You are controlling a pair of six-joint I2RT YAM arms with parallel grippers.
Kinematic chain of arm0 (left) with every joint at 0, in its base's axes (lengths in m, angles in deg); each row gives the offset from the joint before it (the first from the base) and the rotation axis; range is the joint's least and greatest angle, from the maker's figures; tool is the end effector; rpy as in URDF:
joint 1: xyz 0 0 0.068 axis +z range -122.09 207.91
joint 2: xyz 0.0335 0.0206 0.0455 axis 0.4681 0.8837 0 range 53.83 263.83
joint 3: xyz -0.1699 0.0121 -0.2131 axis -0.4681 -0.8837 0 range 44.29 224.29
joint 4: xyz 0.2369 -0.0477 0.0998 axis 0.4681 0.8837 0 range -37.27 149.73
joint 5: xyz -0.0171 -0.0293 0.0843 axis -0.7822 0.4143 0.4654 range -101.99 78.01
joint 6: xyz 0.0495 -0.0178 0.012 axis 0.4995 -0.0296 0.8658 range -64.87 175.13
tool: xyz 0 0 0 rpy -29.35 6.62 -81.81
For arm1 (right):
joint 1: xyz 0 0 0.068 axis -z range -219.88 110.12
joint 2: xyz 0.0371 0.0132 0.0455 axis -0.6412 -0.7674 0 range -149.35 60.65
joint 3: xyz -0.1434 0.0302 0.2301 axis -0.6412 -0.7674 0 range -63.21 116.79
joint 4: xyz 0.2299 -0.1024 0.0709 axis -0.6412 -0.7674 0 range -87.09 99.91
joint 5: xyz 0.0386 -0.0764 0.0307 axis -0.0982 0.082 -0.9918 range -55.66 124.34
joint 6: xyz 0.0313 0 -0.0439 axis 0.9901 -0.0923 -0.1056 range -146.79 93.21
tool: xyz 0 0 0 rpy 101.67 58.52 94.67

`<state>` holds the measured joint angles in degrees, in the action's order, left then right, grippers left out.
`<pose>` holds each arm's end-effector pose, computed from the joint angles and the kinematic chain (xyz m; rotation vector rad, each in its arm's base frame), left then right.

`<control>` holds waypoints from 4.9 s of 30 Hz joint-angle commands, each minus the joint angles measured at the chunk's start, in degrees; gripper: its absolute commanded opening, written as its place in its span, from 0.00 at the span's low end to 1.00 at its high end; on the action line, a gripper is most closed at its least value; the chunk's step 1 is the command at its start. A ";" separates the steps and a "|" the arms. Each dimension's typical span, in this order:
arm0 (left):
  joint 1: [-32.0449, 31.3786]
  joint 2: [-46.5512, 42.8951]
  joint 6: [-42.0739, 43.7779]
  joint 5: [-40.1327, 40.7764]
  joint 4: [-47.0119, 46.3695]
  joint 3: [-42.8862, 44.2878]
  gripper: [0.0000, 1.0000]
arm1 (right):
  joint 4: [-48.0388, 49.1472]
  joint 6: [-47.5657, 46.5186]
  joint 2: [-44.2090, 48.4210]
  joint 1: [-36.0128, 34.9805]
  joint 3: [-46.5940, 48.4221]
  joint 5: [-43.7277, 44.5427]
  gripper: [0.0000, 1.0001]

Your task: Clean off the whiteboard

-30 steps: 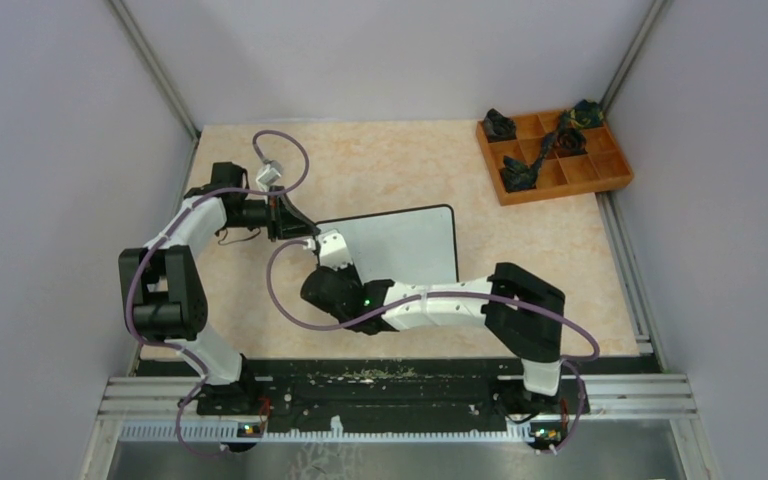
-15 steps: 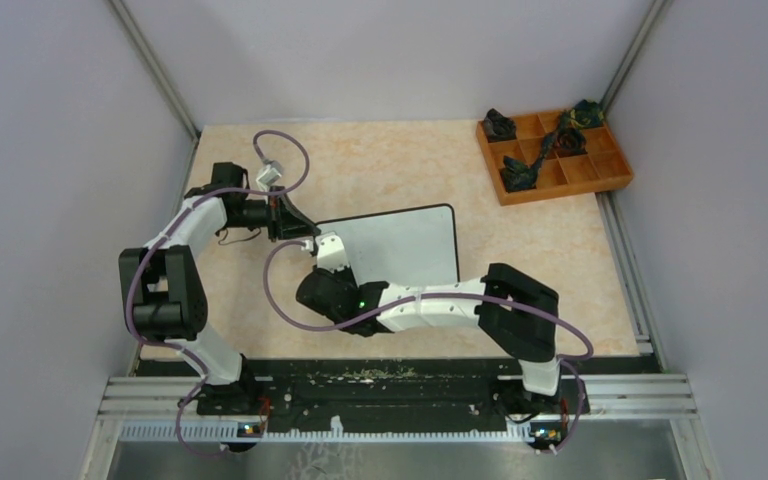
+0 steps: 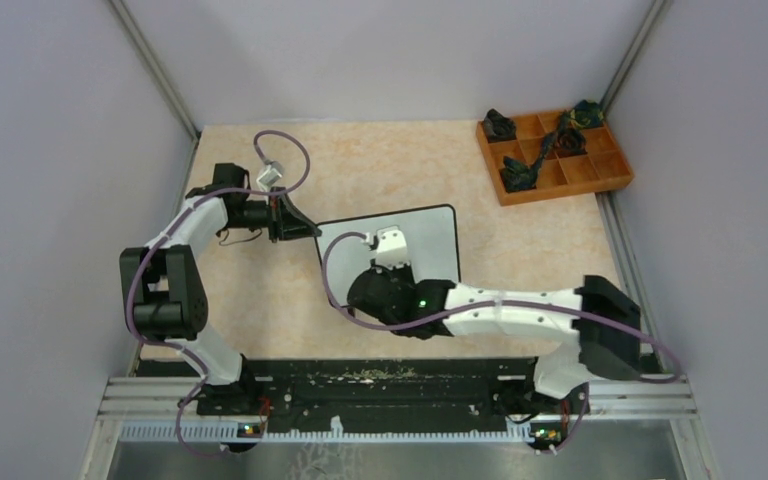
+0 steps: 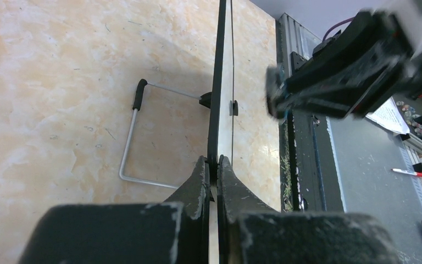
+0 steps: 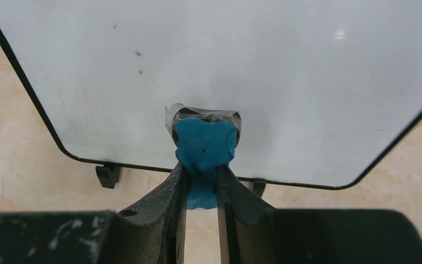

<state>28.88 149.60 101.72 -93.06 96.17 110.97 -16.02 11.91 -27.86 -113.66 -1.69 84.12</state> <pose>0.3142 -0.0300 0.2336 0.9831 1.6827 -1.3926 0.1147 0.2970 0.2423 -0.3194 2.0880 0.0438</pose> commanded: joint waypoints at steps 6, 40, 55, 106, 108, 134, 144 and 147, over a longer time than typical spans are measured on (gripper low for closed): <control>-1.06 2.08 2.29 4.45 1.96 -0.57 0.00 | -17.58 6.40 30.17 8.17 -8.01 -4.62 0.00; -1.15 3.90 3.14 6.66 3.93 1.70 0.14 | -8.31 14.77 36.95 30.70 -33.76 -29.25 0.21; -1.15 2.85 2.01 8.04 2.63 1.10 0.37 | -7.90 14.17 36.92 30.79 -33.76 -29.44 0.45; 1.47 -19.71 -35.89 39.73 -38.63 -10.46 0.91 | -14.62 10.12 42.82 30.79 -27.55 -19.92 0.46; 1.93 -21.01 -37.58 45.45 -42.23 -12.10 0.92 | -14.80 9.75 42.66 30.76 -26.70 -18.99 0.47; 2.99 -19.03 -35.57 61.95 -58.68 -31.02 0.95 | -1.04 -9.23 25.85 56.98 -15.31 -19.63 0.79; 3.00 -21.75 -33.66 62.24 -68.98 -41.44 0.96 | 6.64 -8.78 19.80 58.67 -17.68 -14.73 0.74; 3.03 -21.40 -33.54 62.23 -70.50 -42.25 0.97 | 8.23 -8.97 20.14 59.00 -19.44 -14.89 0.75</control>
<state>31.55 128.81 67.23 -31.27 31.93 69.85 -13.94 3.61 -9.11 -55.43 -19.73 67.48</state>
